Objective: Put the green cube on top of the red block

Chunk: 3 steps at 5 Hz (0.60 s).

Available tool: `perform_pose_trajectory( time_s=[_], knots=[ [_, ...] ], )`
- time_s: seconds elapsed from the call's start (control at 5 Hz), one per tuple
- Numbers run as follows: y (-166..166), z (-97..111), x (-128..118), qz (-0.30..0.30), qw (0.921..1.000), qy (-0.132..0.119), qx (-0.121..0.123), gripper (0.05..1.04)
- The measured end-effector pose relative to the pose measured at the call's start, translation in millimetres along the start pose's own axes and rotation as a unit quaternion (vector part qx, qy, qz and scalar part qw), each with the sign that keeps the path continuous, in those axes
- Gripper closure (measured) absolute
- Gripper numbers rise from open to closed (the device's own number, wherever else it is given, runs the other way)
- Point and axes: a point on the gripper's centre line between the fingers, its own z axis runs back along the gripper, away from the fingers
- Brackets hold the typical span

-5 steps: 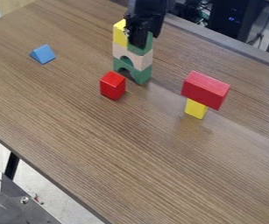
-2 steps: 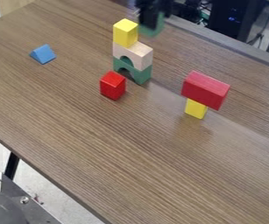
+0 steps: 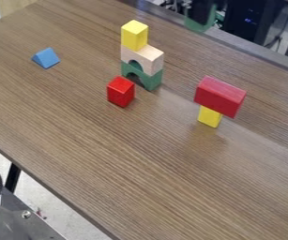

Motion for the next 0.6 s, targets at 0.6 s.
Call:
perform_pose_trajectory(
  time_s=[0.6],
  knots=[
    [-5.2,-27.3,35.0,0.099,0.9942,-0.04,0.005,0.534]
  ],
)
